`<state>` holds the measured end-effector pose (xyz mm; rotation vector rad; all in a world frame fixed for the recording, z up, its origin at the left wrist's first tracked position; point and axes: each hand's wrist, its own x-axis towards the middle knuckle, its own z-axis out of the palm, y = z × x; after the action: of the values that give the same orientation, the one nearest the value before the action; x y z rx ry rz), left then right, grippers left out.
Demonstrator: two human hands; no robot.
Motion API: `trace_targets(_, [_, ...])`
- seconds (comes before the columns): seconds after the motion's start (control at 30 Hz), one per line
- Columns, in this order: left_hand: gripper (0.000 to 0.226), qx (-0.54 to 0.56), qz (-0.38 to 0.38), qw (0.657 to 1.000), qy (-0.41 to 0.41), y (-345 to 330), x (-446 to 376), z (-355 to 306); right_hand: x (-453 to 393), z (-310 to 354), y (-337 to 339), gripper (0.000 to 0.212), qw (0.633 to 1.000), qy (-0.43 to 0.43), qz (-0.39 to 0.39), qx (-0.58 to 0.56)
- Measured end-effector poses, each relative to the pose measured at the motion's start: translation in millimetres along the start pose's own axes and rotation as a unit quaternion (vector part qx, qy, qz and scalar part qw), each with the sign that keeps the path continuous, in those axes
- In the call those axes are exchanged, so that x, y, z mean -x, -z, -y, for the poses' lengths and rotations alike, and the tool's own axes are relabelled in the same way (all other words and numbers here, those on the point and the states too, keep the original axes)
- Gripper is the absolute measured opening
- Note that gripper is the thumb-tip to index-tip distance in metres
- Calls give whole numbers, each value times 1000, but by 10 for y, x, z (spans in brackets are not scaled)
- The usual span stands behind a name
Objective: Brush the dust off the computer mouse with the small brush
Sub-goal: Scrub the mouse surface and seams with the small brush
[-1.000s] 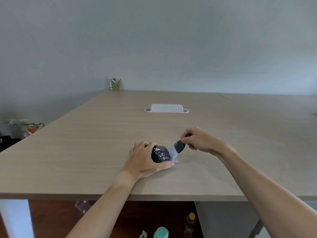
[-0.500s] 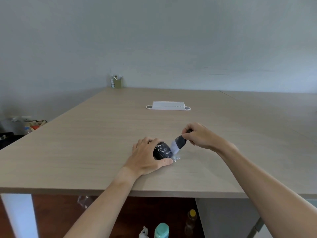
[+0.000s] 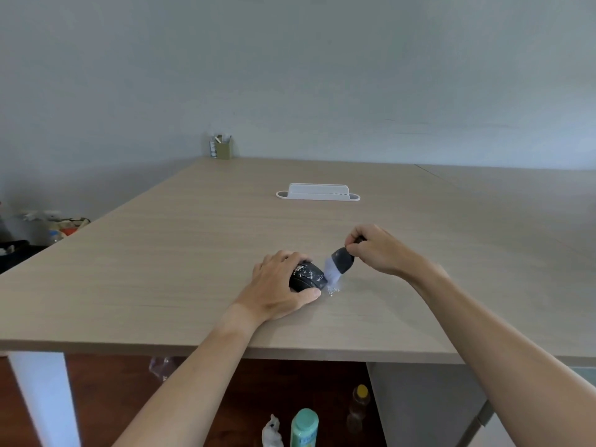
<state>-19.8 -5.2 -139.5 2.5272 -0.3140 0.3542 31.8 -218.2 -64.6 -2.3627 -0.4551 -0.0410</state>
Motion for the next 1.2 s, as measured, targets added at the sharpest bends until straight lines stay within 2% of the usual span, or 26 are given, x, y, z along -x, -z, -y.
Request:
trace_targets(0.17, [59,-6,-2,1000,4,-11,5,-2,68,110,-37,18,988,-10,28,-153])
trace_targets(0.3, [60,-10,-11,1000,4,-27,9,-2,89,83,-94,21,997,-1,47,-68])
trace_targets(0.43, [60,-8,-16,1000,12,-32,7,-5,74,0,-36,17,999,-4,-25,33])
trace_targets(0.5, [60,-8,-20,1000,12,-33,6,5,69,-2,-22,19,1000,-9,-29,-9])
trace_targets(0.6, [58,-5,-22,1000,12,-31,13,3,91,52,-41,19,991,-18,22,-132])
trace_targets(0.67, [57,-3,-21,1000,10,-26,19,-5,100,80,-78,18,986,-19,54,-158])
trace_targets(0.77, [57,1,-23,1000,7,-25,22,-6,92,70,-139,23,996,-5,50,-77])
trace_targets(0.9, [62,1,-23,1000,7,-35,18,-2,67,23,-85,23,1000,15,-13,6])
trace_targets(0.97, [63,0,-24,1000,7,-34,19,2,64,43,-50,22,1000,20,-21,-7])
trace_targets(1.07, [60,1,-24,1000,8,-25,22,4,89,89,-62,22,996,19,16,-83])
trace_targets(1.2, [57,6,-23,1000,5,-31,19,-6,102,39,-123,23,999,13,35,-39])
